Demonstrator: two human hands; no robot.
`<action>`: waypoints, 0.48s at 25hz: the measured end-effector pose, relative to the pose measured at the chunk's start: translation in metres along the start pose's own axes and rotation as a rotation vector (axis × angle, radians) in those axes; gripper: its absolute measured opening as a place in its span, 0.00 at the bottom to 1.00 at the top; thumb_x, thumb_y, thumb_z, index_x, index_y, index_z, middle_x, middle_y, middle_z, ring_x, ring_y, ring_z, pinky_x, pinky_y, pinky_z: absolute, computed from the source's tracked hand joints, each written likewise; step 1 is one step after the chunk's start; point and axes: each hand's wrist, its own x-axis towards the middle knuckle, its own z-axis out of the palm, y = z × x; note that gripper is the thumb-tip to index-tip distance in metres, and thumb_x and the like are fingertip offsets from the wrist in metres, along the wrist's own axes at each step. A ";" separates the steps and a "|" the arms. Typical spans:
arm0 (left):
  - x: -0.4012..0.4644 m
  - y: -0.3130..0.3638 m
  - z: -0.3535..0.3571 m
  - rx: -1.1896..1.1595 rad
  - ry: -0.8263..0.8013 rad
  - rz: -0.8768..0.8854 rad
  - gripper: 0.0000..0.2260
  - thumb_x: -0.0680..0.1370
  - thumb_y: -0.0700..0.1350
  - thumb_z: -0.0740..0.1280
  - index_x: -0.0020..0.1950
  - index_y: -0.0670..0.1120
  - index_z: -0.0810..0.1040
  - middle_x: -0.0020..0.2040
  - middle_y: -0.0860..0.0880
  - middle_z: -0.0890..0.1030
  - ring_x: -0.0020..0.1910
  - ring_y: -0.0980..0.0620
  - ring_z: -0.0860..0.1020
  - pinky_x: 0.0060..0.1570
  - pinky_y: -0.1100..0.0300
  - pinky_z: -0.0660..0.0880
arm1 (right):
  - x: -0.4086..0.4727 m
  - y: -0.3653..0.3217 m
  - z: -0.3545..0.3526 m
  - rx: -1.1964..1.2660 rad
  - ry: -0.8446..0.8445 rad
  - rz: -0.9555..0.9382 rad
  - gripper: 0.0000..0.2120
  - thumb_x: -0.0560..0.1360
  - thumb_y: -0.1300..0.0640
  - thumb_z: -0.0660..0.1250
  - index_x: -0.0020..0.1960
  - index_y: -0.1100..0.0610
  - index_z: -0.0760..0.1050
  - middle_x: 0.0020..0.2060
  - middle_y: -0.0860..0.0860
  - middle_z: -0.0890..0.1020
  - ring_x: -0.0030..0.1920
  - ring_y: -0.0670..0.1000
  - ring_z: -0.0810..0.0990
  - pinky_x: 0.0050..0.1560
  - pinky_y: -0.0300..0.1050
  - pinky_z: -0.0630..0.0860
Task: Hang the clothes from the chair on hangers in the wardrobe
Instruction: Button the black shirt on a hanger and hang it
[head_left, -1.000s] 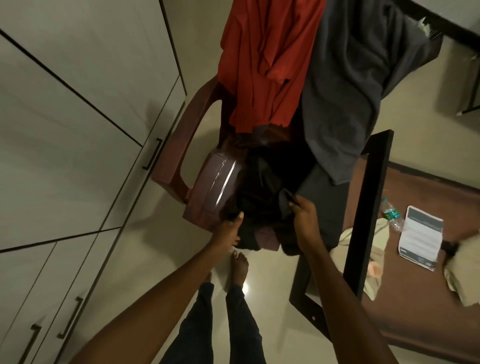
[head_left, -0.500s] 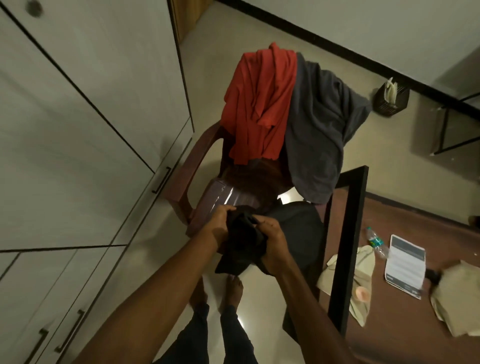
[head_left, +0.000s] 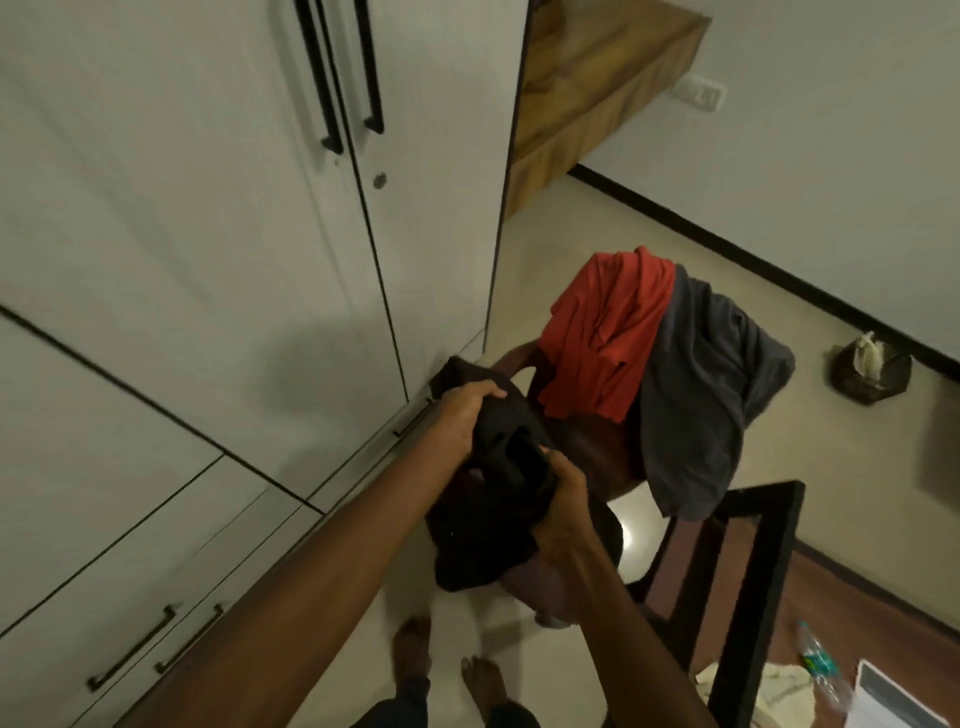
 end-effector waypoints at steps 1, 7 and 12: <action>-0.021 0.007 -0.001 -0.040 -0.032 0.099 0.22 0.66 0.42 0.76 0.58 0.36 0.81 0.52 0.36 0.84 0.51 0.36 0.83 0.53 0.46 0.82 | -0.005 -0.005 0.001 0.048 0.004 0.020 0.21 0.78 0.46 0.62 0.52 0.60 0.86 0.47 0.63 0.86 0.44 0.61 0.86 0.45 0.52 0.82; -0.145 -0.001 -0.034 0.220 -0.155 0.629 0.09 0.73 0.37 0.75 0.53 0.40 0.84 0.48 0.41 0.86 0.49 0.42 0.86 0.52 0.47 0.83 | 0.004 -0.014 0.022 -0.041 -0.066 -0.060 0.30 0.81 0.32 0.58 0.60 0.56 0.85 0.62 0.60 0.83 0.61 0.60 0.83 0.58 0.54 0.80; -0.224 -0.057 -0.099 0.368 -0.021 0.772 0.17 0.77 0.42 0.75 0.31 0.56 0.78 0.30 0.58 0.78 0.31 0.58 0.79 0.34 0.66 0.72 | -0.009 0.004 0.079 -0.351 -0.285 -0.056 0.15 0.86 0.43 0.55 0.57 0.48 0.78 0.47 0.42 0.87 0.55 0.48 0.83 0.58 0.50 0.79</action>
